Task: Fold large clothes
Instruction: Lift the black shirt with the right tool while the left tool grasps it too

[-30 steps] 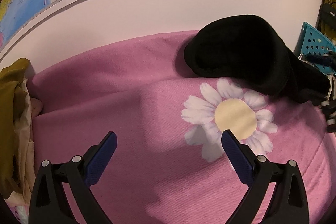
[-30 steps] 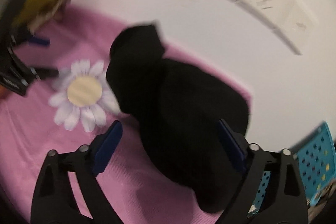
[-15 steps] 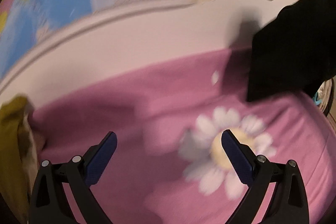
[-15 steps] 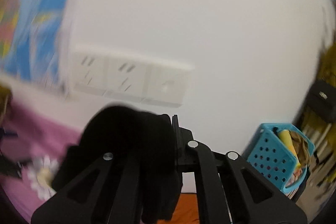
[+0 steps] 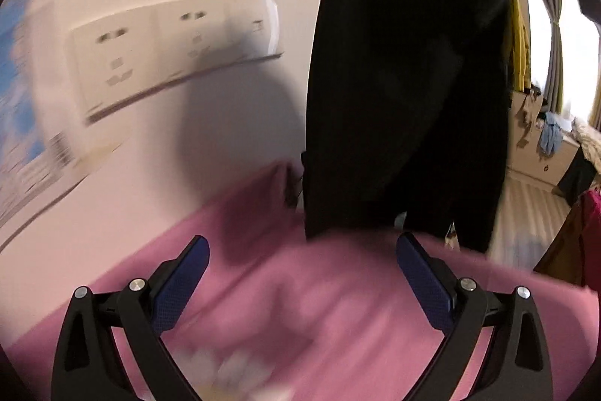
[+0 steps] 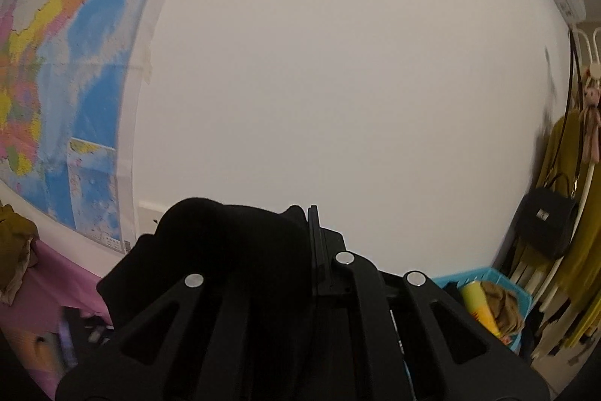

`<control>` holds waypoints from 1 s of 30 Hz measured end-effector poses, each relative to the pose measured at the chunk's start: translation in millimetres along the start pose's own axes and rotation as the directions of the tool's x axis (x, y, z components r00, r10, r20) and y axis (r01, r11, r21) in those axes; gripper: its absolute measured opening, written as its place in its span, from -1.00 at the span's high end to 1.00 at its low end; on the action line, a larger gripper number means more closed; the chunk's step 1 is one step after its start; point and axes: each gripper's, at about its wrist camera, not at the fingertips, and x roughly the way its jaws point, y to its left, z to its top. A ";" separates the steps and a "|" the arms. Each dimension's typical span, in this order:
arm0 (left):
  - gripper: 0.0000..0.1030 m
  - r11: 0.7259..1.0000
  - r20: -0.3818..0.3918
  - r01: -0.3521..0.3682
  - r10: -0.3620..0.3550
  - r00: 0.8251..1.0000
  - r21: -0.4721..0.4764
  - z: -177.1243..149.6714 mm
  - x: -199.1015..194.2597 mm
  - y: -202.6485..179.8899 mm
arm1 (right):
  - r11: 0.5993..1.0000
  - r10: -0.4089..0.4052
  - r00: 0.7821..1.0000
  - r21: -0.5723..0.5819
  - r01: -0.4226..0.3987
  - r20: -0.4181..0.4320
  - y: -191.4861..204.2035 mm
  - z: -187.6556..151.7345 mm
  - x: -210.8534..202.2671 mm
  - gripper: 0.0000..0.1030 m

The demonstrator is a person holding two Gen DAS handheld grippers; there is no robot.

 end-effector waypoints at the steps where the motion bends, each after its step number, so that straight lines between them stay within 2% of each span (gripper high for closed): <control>1: -0.69 1.000 -0.011 -0.017 0.017 1.000 0.002 8.5 13.7 -1.5 | 1.000 0.004 1.000 -0.003 -0.004 0.012 0.6 2.1 -7.2 0.94; 2: -0.51 1.000 -0.023 -0.013 0.013 1.000 -0.014 16.4 25.7 -1.6 | 1.000 0.010 1.000 -0.001 -0.010 0.022 0.7 2.9 -13.8 0.94; 3: -0.15 0.999 -0.049 0.013 -0.015 0.999 -0.039 24.1 37.8 -1.2 | 1.000 0.013 1.000 0.002 -0.013 0.026 -0.6 2.6 -18.6 0.94; 4: 0.45 0.998 -0.062 0.038 -0.042 0.997 -0.055 29.4 45.3 -1.0 | 1.000 0.004 1.000 -0.002 -0.004 0.029 -1.2 1.3 -24.1 0.94; 5: 0.84 0.994 -0.066 0.073 -0.079 0.995 -0.080 36.6 53.2 -6.3 | 1.000 0.000 1.000 0.003 -0.001 0.030 -3.9 -0.5 -29.0 0.94; 6: 0.98 0.991 -0.071 0.081 -0.089 0.994 -0.108 43.4 54.7 -6.8 | 1.000 -0.005 1.000 0.008 0.005 0.028 -7.9 -2.6 -34.0 0.94; 9: 0.99 0.981 -0.040 0.072 -0.080 0.996 -0.179 58.5 41.9 3.5 | 0.999 -0.039 0.999 0.025 0.039 0.027 -23.4 -5.4 -45.2 0.94; 12: 1.00 0.983 0.049 0.030 -0.021 0.999 -0.183 83.8 4.3 13.1 | 0.996 -0.074 0.996 0.056 0.071 0.053 -42.2 3.6 -65.6 0.94; 15: 1.00 0.977 0.170 0.019 0.018 0.985 -0.214 121.5 -53.2 29.4 | 0.993 -0.110 0.985 0.047 0.104 0.131 -48.9 29.3 -99.5 0.94; 19: 1.00 0.975 0.330 -0.011 0.086 0.940 -0.222 163.1 -148.9 40.9 | 0.990 -0.141 0.952 0.032 0.137 0.271 -47.3 76.2 -165.0 0.94; 21: 0.99 0.973 0.410 -0.037 0.130 0.903 -0.227 171.7 -198.7 43.2 | 0.990 -0.142 0.934 0.024 0.142 0.329 -42.8 99.0 -200.7 0.94; 22: 0.99 0.971 0.468 -0.041 0.150 0.871 -0.235 170.1 -239.7 42.7 | 0.990 -0.137 0.928 0.020 0.139 0.348 -40.8 105.7 -214.6 0.94; 23: 0.99 0.969 0.504 -0.049 0.169 0.847 -0.242 169.6 -273.6 43.4 | 0.991 -0.131 0.922 0.017 0.134 0.364 -38.1 112.9 -229.9 0.94; 25: 0.98 0.967 0.547 -0.058 0.190 0.815 -0.249 162.0 -326.9 41.1 | 0.996 -0.093 0.913 0.025 0.090 0.396 -34.5 120.4 -260.8 0.94; 27: 0.98 0.961 0.560 -0.107 0.237 0.794 -0.255 157.8 -365.7 30.7 | 0.998 -0.060 0.911 0.019 0.057 0.408 -29.3 121.6 -281.1 0.94; 29: 0.98 0.954 0.557 -0.156 0.277 0.783 -0.255 139.6 -414.5 17.4 | 1.000 0.008 0.916 0.018 -0.016 0.401 -20.0 119.5 -300.1 0.93; 30: 0.98 0.949 0.550 -0.173 0.295 0.781 -0.263 142.7 -420.0 4.3 | 0.999 0.032 0.916 0.013 -0.041 0.399 -15.3 117.7 -305.8 0.93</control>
